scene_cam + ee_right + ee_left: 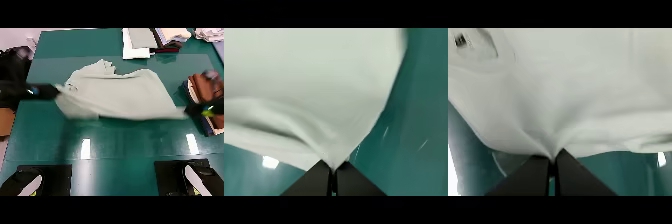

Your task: Fold the shirts.

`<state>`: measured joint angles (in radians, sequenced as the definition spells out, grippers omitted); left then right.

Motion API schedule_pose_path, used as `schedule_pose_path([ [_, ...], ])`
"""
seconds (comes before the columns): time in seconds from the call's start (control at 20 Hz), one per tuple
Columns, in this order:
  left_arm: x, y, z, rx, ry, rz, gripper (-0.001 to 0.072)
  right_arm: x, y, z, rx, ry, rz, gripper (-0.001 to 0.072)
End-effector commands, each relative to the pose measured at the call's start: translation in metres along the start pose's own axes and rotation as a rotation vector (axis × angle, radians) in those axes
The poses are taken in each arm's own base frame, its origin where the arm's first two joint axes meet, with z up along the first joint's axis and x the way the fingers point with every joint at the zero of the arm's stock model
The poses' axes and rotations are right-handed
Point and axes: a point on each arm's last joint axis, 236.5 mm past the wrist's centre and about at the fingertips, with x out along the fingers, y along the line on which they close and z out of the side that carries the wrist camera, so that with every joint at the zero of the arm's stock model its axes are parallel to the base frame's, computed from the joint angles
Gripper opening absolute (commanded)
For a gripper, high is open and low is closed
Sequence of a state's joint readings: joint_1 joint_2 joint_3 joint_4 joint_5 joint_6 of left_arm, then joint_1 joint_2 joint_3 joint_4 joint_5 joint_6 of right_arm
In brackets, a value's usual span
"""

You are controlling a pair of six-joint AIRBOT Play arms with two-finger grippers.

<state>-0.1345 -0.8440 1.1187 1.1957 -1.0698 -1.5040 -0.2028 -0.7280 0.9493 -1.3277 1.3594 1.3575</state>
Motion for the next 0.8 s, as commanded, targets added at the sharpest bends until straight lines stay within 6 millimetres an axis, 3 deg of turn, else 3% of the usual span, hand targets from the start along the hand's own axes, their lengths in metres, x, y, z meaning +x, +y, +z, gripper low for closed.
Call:
schedule_pose_path([
  [0.0, -0.133, -0.041, 0.099, 0.137, -0.392, 0.027, 0.0022, -0.136, 0.022, 0.096, -0.101, -0.472, -0.066, 0.002],
  [0.1, -0.221, -0.074, 0.136, 0.199, -0.619, 0.003, 0.0022, -0.217, 0.035, 0.124, -0.143, -0.7, -0.101, 0.0019],
  [0.2, -0.297, -0.102, 0.153, 0.249, -0.795, -0.02, 0.0022, -0.275, 0.047, 0.134, -0.175, -0.83, -0.12, 0.0019],
  [0.3, -0.353, -0.12, 0.158, 0.273, -0.923, -0.037, 0.0021, -0.308, 0.055, 0.136, -0.199, -0.87, -0.129, 0.0019],
  [0.4, -0.385, -0.126, 0.159, 0.294, -0.999, -0.019, 0.0021, -0.323, 0.059, 0.139, -0.214, -0.869, -0.13, 0.0019],
  [0.5, -0.39, -0.121, 0.16, 0.288, -1.011, 0.01, 0.0021, -0.329, 0.06, 0.144, -0.222, -0.858, -0.132, 0.0019],
  [0.55, -0.383, -0.116, 0.159, 0.282, -0.985, 0.026, 0.0021, -0.33, 0.06, 0.147, -0.225, -0.85, -0.132, 0.0019],
  [0.65, -0.349, -0.103, 0.161, 0.256, -0.877, 0.047, 0.0021, -0.325, 0.059, 0.153, -0.21, -0.81, -0.12, 0.0018],
  [0.75, -0.288, -0.079, 0.161, 0.232, -0.689, 0.093, 0.0022, -0.302, 0.053, 0.162, -0.196, -0.738, -0.108, 0.0018],
])
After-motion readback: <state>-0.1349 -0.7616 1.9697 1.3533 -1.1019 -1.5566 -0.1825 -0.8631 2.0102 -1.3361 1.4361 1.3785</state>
